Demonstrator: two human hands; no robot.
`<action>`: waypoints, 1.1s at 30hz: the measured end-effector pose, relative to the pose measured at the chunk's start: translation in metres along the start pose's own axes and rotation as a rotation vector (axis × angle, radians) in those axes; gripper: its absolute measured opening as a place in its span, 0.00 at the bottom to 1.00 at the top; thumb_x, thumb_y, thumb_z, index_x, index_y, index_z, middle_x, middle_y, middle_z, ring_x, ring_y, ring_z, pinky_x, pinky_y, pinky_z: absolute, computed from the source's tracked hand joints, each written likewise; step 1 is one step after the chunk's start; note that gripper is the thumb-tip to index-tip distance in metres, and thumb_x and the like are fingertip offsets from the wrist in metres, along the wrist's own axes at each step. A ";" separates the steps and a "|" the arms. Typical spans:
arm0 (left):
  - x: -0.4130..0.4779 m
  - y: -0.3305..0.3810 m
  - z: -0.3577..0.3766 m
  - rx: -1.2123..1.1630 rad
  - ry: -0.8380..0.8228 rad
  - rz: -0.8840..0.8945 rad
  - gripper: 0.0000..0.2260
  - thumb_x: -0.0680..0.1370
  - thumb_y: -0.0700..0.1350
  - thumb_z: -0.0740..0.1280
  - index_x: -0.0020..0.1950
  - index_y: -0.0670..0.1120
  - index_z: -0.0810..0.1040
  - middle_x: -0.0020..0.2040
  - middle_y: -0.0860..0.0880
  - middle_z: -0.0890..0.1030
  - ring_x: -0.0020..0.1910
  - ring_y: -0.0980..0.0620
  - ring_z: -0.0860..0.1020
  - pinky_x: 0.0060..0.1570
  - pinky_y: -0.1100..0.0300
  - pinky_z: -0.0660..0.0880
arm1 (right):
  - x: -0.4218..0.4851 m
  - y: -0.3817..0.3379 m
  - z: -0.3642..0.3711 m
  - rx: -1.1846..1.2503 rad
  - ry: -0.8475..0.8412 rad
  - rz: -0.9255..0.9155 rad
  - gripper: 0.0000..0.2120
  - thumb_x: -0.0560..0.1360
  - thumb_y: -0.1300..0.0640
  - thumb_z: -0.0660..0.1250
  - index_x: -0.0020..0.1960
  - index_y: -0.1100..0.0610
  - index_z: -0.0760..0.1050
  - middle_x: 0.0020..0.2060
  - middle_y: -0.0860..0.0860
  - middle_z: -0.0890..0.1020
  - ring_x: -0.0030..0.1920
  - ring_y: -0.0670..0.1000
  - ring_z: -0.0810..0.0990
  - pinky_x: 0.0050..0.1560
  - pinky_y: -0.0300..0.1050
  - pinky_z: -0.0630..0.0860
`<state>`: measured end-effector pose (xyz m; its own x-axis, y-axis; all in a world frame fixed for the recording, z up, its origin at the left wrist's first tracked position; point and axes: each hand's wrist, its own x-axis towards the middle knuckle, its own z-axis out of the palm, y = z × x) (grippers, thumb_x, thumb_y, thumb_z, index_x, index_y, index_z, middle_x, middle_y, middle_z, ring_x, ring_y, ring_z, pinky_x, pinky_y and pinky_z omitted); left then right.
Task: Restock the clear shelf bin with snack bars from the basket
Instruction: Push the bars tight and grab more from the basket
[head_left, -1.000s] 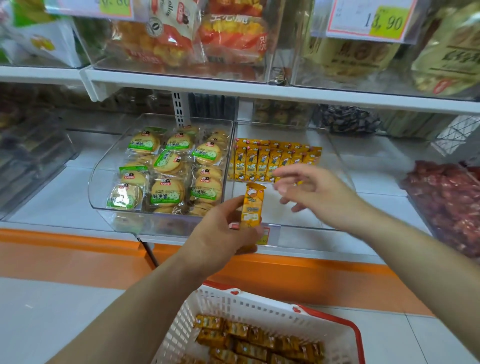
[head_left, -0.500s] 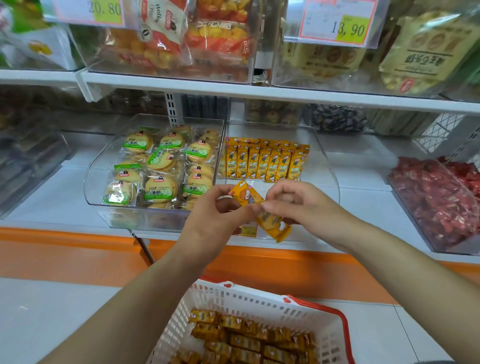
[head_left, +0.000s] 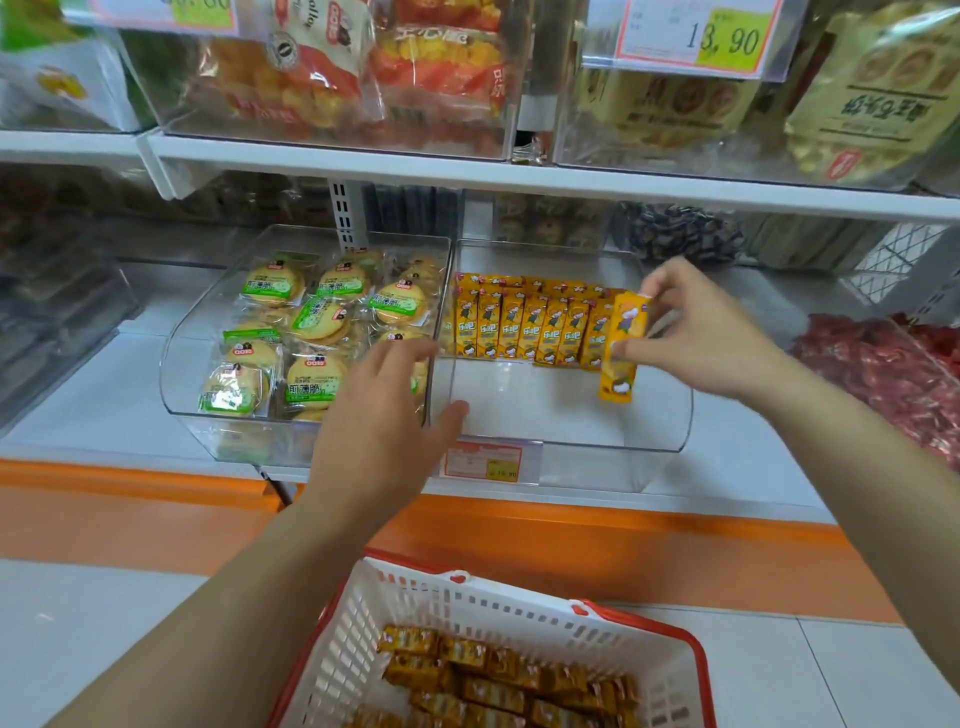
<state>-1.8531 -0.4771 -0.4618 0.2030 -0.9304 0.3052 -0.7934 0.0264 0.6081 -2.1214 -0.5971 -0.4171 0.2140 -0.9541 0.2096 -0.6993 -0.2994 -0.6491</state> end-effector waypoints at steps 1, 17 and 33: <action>0.001 -0.004 0.000 0.029 -0.003 -0.035 0.29 0.76 0.54 0.74 0.74 0.50 0.70 0.70 0.50 0.75 0.67 0.48 0.74 0.63 0.47 0.76 | 0.013 0.006 -0.003 -0.138 0.035 0.018 0.22 0.63 0.52 0.81 0.47 0.49 0.69 0.41 0.50 0.83 0.40 0.52 0.80 0.45 0.53 0.77; 0.006 -0.021 0.026 0.090 -0.173 -0.119 0.30 0.73 0.60 0.75 0.69 0.53 0.67 0.62 0.52 0.79 0.59 0.47 0.79 0.62 0.45 0.75 | 0.117 0.027 0.032 -1.132 -0.225 0.002 0.25 0.65 0.42 0.78 0.56 0.53 0.76 0.51 0.55 0.82 0.51 0.59 0.82 0.50 0.50 0.81; 0.006 0.013 -0.003 0.039 0.026 0.057 0.24 0.73 0.58 0.70 0.67 0.54 0.73 0.57 0.60 0.73 0.51 0.59 0.76 0.47 0.62 0.74 | 0.087 0.064 0.018 -0.334 0.048 0.058 0.18 0.66 0.50 0.78 0.53 0.44 0.77 0.47 0.50 0.83 0.47 0.54 0.80 0.49 0.49 0.78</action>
<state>-1.8605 -0.4814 -0.4495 0.1707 -0.9180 0.3578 -0.8260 0.0646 0.5600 -2.1349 -0.6991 -0.4535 0.1401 -0.9657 0.2185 -0.8957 -0.2176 -0.3877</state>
